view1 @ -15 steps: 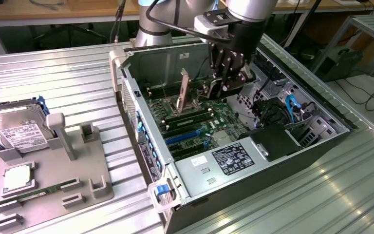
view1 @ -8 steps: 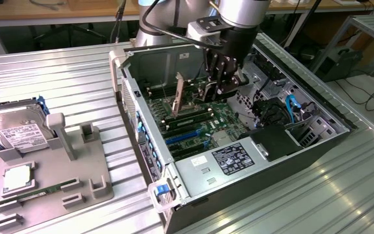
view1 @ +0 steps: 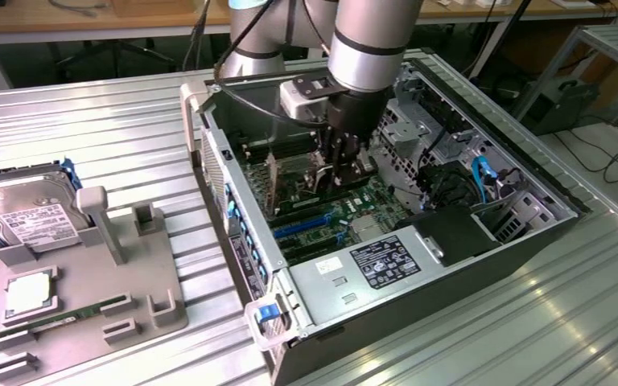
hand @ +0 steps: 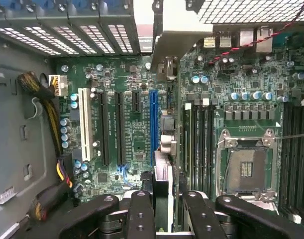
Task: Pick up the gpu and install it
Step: 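Insert the gpu into the slot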
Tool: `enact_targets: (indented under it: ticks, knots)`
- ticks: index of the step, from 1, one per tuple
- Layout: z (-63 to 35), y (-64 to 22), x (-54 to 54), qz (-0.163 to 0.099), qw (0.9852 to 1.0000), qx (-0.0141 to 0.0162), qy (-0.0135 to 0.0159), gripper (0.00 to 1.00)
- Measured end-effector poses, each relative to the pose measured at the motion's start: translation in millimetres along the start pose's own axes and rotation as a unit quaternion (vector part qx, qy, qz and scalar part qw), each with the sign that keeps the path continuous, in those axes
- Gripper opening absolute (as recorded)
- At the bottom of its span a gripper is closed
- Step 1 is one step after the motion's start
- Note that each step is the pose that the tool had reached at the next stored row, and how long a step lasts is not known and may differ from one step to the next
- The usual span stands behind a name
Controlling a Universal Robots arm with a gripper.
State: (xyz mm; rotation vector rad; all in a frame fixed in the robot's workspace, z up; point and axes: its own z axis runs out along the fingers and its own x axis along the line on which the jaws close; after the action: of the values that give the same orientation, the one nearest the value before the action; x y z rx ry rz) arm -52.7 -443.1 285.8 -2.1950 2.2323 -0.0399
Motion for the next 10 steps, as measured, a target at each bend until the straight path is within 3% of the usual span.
enact_targets:
  ticks: [1,2,3,4,5,7,10]
  knots:
    - [11.4,5.4,5.8,0.000,1.0000,0.0000,-0.0013,0.27]
    - [15.8,6.2,6.8,0.000,1.0000,0.0000,-0.0011,0.27]
    - [18.1,11.2,7.6,0.000,1.0000,0.0001,-0.0091,0.27]
    - [19.1,11.2,16.5,0.000,0.9996,-0.0002,-0.0298,0.27]
    - [23.2,14.6,20.1,0.000,0.9996,-0.0002,-0.0296,0.27]
    - [29.8,20.5,22.6,0.000,0.9997,-0.0001,-0.0250,0.27]
    - [34.0,22.6,22.7,0.000,0.9998,-0.0001,-0.0204,0.27]
